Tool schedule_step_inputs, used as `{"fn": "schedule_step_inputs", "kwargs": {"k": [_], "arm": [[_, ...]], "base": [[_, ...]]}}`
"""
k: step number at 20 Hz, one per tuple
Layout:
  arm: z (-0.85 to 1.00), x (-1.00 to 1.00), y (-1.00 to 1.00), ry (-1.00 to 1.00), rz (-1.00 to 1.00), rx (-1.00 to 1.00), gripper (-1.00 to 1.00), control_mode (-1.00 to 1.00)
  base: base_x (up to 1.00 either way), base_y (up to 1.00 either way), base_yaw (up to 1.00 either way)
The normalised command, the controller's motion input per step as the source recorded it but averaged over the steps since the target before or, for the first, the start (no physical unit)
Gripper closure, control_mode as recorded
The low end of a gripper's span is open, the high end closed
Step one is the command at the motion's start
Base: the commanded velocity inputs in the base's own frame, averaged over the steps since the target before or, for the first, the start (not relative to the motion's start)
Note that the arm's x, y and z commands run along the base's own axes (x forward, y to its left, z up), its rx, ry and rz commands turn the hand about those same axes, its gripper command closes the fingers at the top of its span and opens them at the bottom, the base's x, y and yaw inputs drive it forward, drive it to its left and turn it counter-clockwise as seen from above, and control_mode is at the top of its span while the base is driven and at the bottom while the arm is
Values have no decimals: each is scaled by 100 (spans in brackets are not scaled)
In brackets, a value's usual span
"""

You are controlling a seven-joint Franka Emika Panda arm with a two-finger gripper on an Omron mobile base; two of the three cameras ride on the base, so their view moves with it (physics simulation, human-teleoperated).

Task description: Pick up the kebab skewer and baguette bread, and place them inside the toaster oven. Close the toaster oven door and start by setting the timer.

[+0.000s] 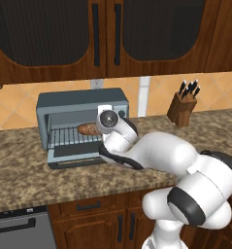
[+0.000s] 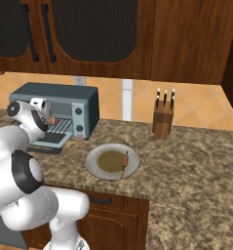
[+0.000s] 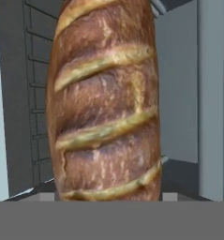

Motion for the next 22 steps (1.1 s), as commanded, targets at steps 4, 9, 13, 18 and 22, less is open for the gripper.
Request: {"fn": "schedule_step_inputs", "kwargs": {"k": [4,9,13,18,22], "arm": [[-2,14,2,2,0,0,100,-100],[-20,22,0,6,0,0,100,-100],[-19,19,0,7,0,0,100,-100],[-10,22,0,5,0,0,100,-100],[0,26,0,0,0,0,100,-100]], "base": [[0,0,0],[0,0,0],[0,0,0],[0,0,0],[0,0,0]]}}
